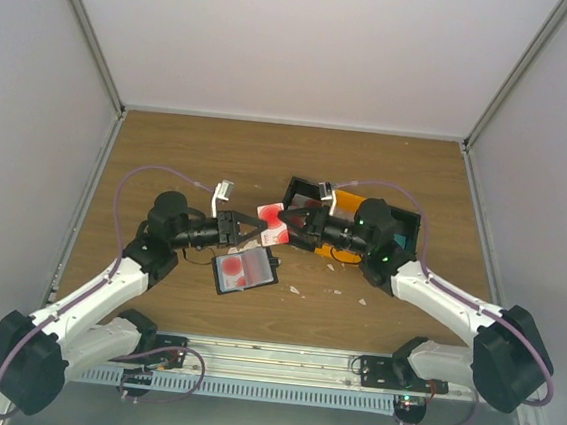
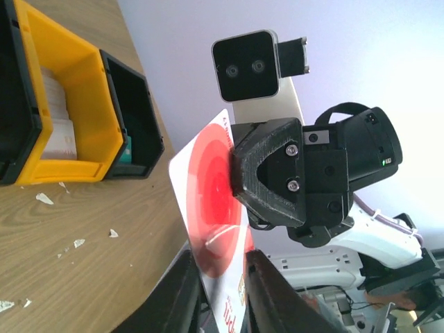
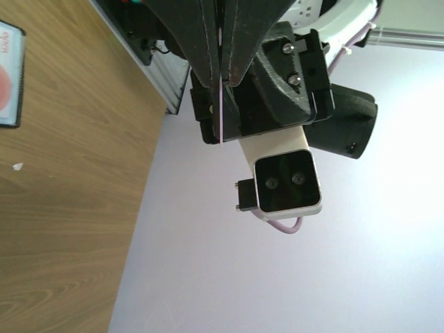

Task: Put the credit cards into the card holder
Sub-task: Pick up the credit card from the storage box.

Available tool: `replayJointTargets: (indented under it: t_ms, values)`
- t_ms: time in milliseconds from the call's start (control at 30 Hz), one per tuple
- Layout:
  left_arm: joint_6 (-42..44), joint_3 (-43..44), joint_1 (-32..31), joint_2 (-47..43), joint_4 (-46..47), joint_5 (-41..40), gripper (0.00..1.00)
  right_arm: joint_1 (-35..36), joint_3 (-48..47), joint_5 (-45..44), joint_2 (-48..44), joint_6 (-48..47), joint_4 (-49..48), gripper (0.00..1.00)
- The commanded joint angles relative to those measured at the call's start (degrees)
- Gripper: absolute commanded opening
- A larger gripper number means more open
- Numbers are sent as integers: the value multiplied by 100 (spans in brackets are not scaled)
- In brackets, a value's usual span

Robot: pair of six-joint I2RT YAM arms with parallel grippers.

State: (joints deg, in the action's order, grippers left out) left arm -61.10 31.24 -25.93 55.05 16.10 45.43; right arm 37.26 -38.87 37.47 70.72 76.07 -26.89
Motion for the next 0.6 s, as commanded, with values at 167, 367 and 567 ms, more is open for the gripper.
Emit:
replayJointTargets:
  t_ms: [167,367,567]
  values:
    - [-120,-164,-96,-90,446,137,1,168,27,227,96,-21,-311,0]
    - [524,-255,-98,-346,-453,-574,0,148,-268,-528,-41,-1357,1316,30]
    - [950,-854,-87,-628,-1267,-1651,0,223,-697,-2035,53,-3136,3364,48]
